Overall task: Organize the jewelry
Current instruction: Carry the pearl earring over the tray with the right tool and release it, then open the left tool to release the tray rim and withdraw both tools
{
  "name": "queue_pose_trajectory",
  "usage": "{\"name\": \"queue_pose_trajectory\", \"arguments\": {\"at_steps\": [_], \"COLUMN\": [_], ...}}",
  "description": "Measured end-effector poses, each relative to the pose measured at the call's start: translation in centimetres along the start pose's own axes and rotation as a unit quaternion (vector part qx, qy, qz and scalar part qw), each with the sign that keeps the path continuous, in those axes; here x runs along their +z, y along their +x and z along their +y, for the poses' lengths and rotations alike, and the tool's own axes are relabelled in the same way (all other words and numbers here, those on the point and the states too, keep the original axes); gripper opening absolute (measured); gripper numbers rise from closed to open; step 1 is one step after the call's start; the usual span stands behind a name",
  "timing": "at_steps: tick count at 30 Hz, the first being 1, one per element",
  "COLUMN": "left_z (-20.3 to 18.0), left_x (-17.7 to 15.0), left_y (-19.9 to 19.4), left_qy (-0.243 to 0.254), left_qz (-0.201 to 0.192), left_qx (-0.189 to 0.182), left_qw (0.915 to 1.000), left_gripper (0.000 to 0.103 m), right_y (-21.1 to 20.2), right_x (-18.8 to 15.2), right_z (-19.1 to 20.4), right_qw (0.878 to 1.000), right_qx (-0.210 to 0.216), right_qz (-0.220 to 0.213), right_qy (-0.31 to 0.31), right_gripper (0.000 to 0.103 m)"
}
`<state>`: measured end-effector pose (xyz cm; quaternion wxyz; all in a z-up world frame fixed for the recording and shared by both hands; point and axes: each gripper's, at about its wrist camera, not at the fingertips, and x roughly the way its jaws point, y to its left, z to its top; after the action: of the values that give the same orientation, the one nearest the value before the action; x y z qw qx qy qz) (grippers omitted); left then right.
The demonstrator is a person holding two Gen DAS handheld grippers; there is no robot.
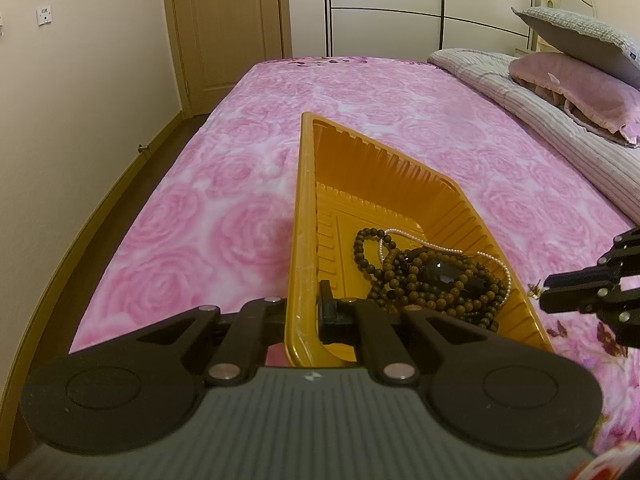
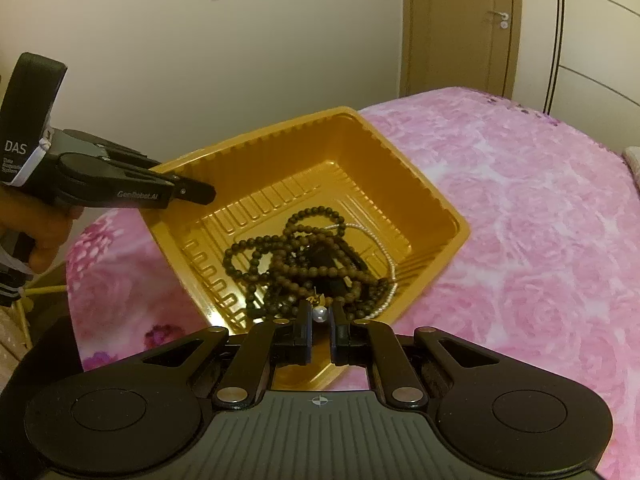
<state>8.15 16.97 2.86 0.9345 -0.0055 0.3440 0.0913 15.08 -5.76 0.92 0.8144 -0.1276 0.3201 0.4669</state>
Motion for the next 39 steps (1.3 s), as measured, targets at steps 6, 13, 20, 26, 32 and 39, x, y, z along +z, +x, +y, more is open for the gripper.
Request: {"name": "queue_pose_trajectory", "arguments": {"at_steps": [6, 13, 20, 26, 32, 39], "left_z": [0.0, 0.0, 0.0, 0.1, 0.0, 0.7], "left_x": [0.0, 0.0, 0.0, 0.0, -0.1, -0.4], "left_y": [0.0, 0.0, 0.0, 0.0, 0.1, 0.8], "left_qy": [0.0, 0.0, 0.0, -0.001, -0.002, -0.014], "left_qz": [0.0, 0.0, 0.0, 0.0, 0.002, 0.009], "left_qx": [0.0, 0.0, 0.0, 0.0, -0.001, -0.008], "left_qw": [1.0, 1.0, 1.0, 1.0, 1.0, 0.9998], "left_gripper": [0.005, 0.005, 0.005, 0.005, 0.005, 0.006], "right_y": [0.6, 0.8, 1.0, 0.2, -1.1, -2.9], "right_x": [0.1, 0.3, 0.4, 0.6, 0.0, -2.2], "right_z": [0.1, 0.0, -0.1, -1.0, -2.3, -4.8], "right_qw": [1.0, 1.0, 0.998, 0.998, 0.996, 0.985], "right_qx": [0.014, 0.018, 0.04, 0.017, -0.008, -0.05], "right_qz": [0.011, 0.013, 0.011, -0.01, -0.022, -0.034], "right_qy": [0.01, 0.018, 0.04, 0.066, 0.092, 0.165], "right_gripper": [0.008, 0.008, 0.01, 0.044, 0.044, 0.044]}}
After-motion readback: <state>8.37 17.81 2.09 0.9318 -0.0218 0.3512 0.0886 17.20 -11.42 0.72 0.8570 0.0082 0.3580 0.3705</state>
